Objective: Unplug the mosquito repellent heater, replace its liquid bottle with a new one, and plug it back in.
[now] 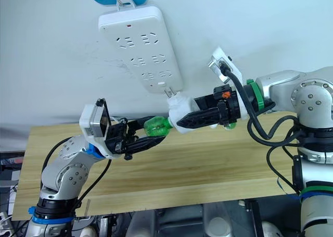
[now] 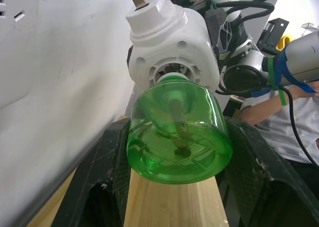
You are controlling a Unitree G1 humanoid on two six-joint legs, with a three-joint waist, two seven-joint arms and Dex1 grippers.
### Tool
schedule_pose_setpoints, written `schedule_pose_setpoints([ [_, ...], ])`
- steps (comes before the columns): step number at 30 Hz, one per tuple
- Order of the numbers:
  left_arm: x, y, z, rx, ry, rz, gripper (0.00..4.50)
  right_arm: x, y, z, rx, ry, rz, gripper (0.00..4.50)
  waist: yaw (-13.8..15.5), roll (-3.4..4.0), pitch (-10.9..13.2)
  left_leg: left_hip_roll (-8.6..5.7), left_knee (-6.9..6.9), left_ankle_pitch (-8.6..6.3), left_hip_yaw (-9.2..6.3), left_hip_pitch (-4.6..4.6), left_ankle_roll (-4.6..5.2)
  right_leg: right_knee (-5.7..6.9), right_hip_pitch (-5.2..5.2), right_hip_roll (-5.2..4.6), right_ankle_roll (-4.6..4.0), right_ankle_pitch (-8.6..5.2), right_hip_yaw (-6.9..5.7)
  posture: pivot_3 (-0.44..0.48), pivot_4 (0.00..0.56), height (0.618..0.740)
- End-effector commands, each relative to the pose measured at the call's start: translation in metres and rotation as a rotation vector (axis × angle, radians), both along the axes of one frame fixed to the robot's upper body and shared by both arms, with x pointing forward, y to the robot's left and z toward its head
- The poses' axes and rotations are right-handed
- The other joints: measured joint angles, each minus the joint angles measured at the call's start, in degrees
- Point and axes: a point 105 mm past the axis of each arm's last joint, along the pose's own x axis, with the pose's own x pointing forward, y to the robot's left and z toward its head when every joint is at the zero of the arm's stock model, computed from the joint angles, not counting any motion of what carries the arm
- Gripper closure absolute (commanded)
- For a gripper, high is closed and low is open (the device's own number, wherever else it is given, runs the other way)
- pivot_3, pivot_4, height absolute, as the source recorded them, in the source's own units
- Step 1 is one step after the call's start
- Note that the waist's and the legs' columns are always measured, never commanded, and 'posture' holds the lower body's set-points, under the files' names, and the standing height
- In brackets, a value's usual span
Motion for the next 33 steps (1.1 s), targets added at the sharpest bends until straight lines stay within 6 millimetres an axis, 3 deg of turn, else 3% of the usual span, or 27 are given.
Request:
schedule_pose_setpoints([
  [1, -0.013, -0.006, 0.012, -0.027, -0.060, -0.056, 2.24, -0.001, 0.002, -0.001, -0.003, -0.018, 0.010, 1.53, 0.00, 0.00, 0.00, 0.00, 0.00, 0.00, 0.00, 0.00, 0.00, 0.00, 0.00, 0.00, 0.00, 0.00, 0.00, -0.293, 0.402, 0.740],
  [22, -0.010, -0.008, 0.010, -0.028, -0.063, -0.069, 2.24, -0.021, 0.020, 0.011, 0.019, -0.039, 0.136, 1.53, -0.12, 0.00, 0.00, -0.01, 0.01, 0.00, 0.00, 0.00, 0.00, 0.03, 0.01, 0.00, 0.00, 0.00, 0.02, -0.314, 0.396, 0.740],
  [33, -0.008, -0.010, 0.009, -0.024, -0.069, -0.066, 2.24, -0.025, 0.035, 0.001, -0.049, -0.042, 0.113, 1.53, -0.30, 0.01, -0.01, -0.01, 0.03, 0.00, -0.01, 0.01, 0.00, 0.09, 0.00, 0.00, 0.00, 0.00, 0.02, -0.316, 0.390, 0.740],
])
